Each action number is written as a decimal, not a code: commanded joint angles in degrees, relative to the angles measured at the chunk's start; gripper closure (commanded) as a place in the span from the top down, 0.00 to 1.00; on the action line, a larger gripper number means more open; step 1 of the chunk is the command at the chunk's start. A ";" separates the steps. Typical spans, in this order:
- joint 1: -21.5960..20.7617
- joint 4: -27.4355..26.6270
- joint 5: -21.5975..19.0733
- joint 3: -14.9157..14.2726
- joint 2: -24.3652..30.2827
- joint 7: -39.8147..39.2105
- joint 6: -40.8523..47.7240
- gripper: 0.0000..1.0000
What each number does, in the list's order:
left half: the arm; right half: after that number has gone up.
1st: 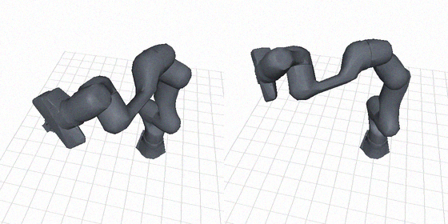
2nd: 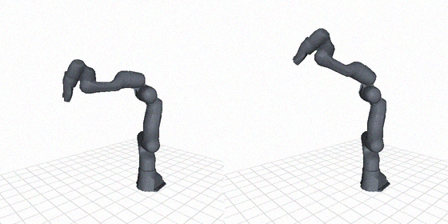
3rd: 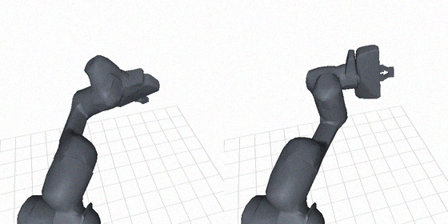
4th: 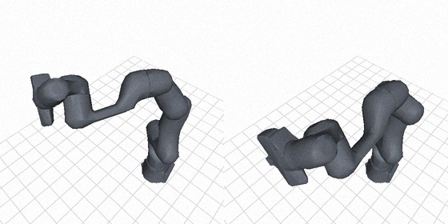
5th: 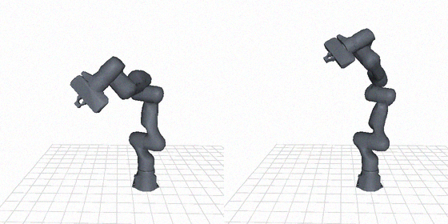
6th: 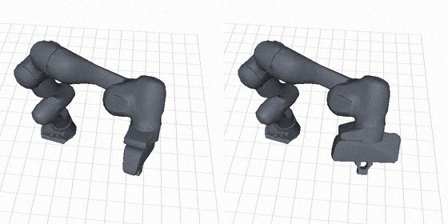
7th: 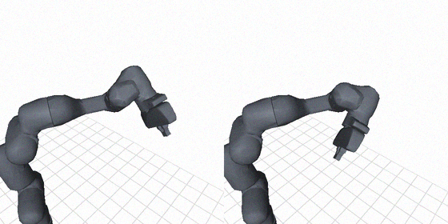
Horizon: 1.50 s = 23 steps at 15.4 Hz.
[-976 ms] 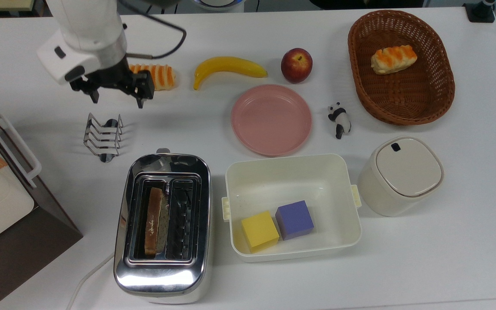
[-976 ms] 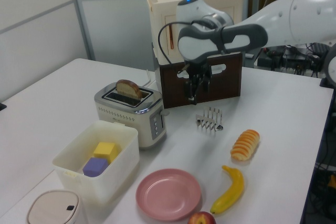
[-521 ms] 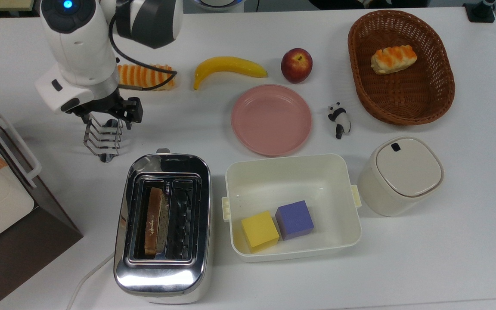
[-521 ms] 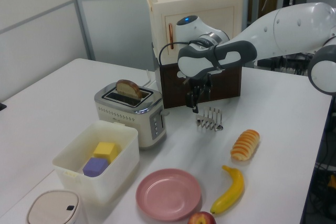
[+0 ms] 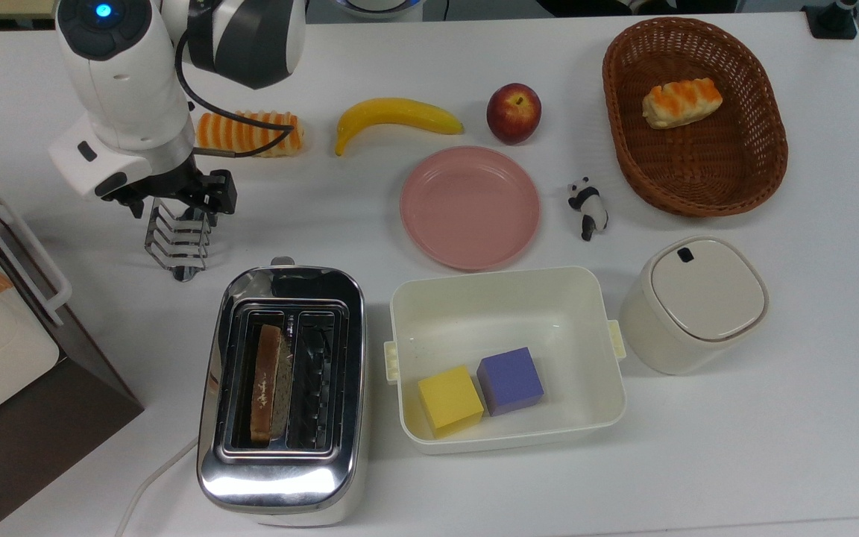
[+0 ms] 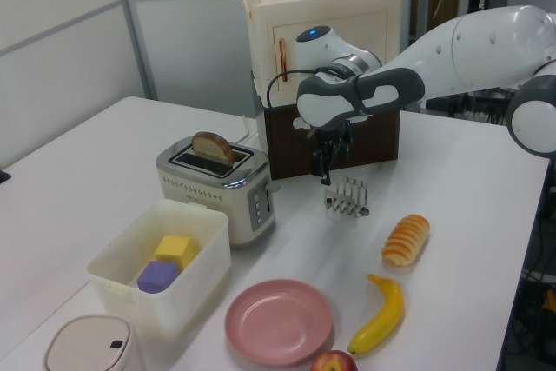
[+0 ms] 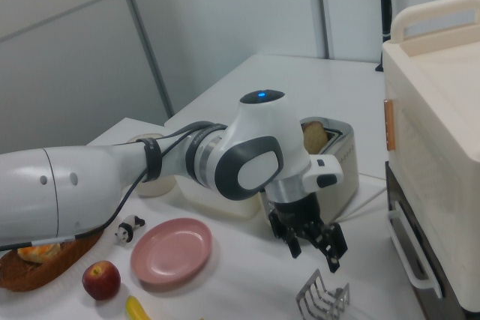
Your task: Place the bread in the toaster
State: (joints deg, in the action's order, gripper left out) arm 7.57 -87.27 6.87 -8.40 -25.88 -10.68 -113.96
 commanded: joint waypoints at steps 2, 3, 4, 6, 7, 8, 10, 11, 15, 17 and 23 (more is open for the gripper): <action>-2.02 2.45 -5.00 0.40 1.45 3.28 -3.70 0.95; -2.82 2.98 -6.85 0.48 1.45 5.13 -7.64 0.97; -3.43 3.07 -7.74 0.49 1.54 6.71 -10.98 0.99; -5.62 3.16 -7.74 0.57 1.54 9.97 -15.30 1.00; -6.33 3.24 -7.74 0.57 1.54 10.68 -16.89 1.00; -7.12 3.77 -7.74 0.57 1.45 10.95 -18.04 1.00; -8.45 5.26 -7.74 0.57 1.62 11.91 -18.14 1.00; -8.62 5.53 -7.74 0.57 2.06 12.35 -17.96 1.00; -10.03 5.09 -8.36 0.66 7.15 12.62 -5.27 1.00; -10.73 4.83 -8.36 1.18 10.22 12.62 3.71 1.00; -10.91 -0.60 -7.75 4.17 21.03 12.53 20.00 1.00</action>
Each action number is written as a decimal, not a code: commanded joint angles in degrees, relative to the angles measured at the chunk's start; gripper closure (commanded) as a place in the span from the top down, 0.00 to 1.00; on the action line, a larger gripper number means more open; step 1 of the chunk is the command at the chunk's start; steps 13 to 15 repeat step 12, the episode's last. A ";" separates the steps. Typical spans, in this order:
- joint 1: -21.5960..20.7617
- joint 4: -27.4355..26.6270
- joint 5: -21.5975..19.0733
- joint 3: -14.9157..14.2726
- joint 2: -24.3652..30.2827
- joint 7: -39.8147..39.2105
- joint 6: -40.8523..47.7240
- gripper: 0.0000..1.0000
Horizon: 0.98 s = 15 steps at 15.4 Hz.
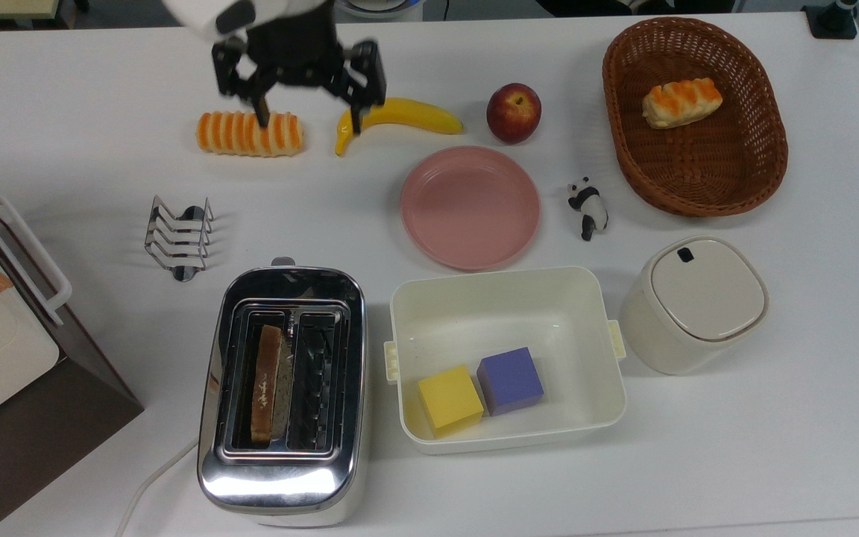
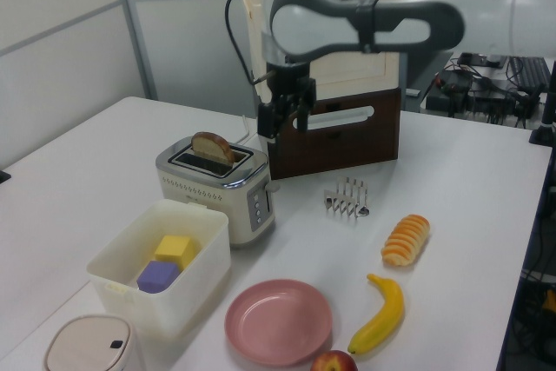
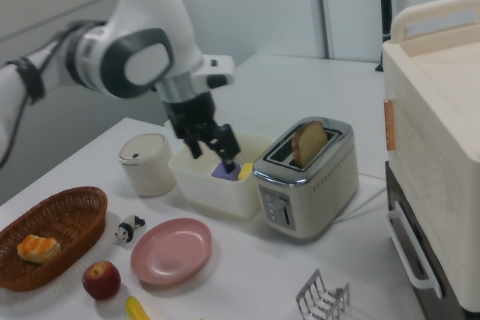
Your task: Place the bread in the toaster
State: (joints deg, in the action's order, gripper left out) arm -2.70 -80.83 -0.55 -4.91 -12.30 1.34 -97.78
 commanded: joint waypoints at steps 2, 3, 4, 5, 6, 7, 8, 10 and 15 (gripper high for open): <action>-1.86 -11.26 0.98 1.48 11.32 0.42 6.98 1.00; -2.74 -13.19 1.86 1.57 12.46 -0.28 7.95 1.00; -2.93 -13.47 1.96 1.57 12.39 -0.63 7.87 1.00; -3.10 -13.47 1.96 1.48 12.30 -0.37 7.70 1.00; -3.28 -13.47 2.04 1.31 12.30 -0.02 7.70 1.00; -3.28 -13.30 2.05 0.96 12.30 -0.02 7.70 1.00; -3.28 -13.21 2.05 0.95 12.04 -0.02 7.61 1.00; -3.72 -13.38 2.13 0.95 11.60 0.07 7.43 1.00; -3.98 -13.47 2.05 0.95 11.60 0.07 7.43 1.00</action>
